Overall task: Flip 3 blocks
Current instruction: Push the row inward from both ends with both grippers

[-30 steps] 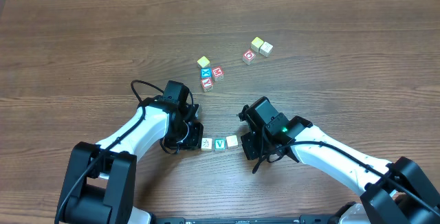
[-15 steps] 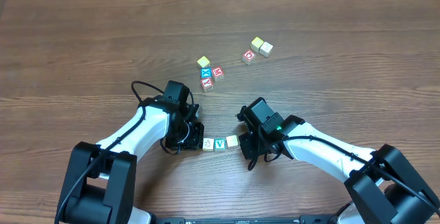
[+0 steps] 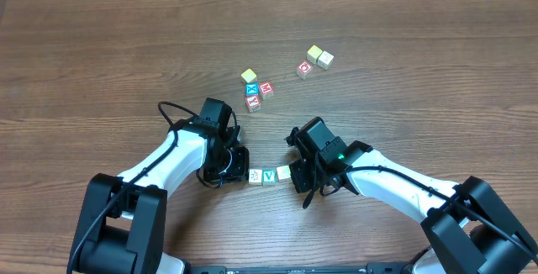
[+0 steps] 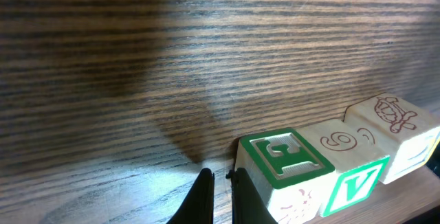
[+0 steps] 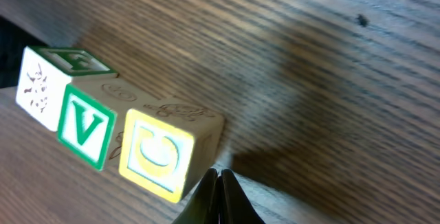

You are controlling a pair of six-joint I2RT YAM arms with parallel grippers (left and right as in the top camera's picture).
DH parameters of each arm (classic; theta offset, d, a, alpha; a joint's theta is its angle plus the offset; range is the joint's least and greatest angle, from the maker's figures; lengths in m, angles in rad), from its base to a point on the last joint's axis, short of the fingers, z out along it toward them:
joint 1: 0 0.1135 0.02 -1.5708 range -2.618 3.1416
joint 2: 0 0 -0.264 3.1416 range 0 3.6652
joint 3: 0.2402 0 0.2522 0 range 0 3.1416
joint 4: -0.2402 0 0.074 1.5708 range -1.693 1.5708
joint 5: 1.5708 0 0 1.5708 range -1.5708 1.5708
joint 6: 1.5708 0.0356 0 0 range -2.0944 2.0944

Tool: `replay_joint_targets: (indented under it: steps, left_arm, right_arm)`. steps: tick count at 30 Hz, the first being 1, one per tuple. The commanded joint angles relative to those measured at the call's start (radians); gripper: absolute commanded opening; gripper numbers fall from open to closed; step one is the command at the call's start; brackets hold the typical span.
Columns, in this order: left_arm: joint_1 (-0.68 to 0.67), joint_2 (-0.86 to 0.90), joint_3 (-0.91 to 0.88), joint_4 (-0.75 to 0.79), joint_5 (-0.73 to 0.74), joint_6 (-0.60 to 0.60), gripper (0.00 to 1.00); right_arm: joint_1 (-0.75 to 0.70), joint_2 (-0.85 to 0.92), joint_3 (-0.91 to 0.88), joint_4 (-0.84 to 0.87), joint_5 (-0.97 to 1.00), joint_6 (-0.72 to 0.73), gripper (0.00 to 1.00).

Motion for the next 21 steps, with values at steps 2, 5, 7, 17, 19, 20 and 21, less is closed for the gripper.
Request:
replay_joint_targets:
  steps: [2,5,7,17,19,20,21]
  left_arm:
    - [-0.004,0.007,-0.009,0.001,0.019,-0.03,0.04]
    - [-0.004,0.007,-0.009,0.004,0.019,-0.041,0.04]
    - [-0.004,0.007,-0.009,0.005,0.019,-0.042,0.04]
    - [-0.004,0.007,-0.009,0.011,0.019,-0.06,0.04]
    - [-0.004,0.007,-0.009,0.012,0.019,-0.06,0.04]
    - [-0.004,0.007,-0.009,0.013,0.019,-0.06,0.04]
    - [-0.004,0.007,-0.009,0.013,0.018,-0.059,0.04]
  right_arm:
    - [-0.002,0.002,-0.003,0.003,-0.044,-0.033,0.04]
    - [0.0,0.002,-0.003,0.003,-0.059,-0.048,0.04]
    - [0.001,0.002,-0.003,0.003,-0.077,-0.059,0.04]
    - [0.017,0.002,-0.003,0.002,-0.077,-0.059,0.04]
    - [0.017,0.002,-0.003,0.002,-0.076,-0.059,0.04]
    - [0.017,0.002,-0.003,0.001,-0.075,-0.059,0.04]
    - [0.017,0.002,-0.003,0.0,-0.071,-0.058,0.04]
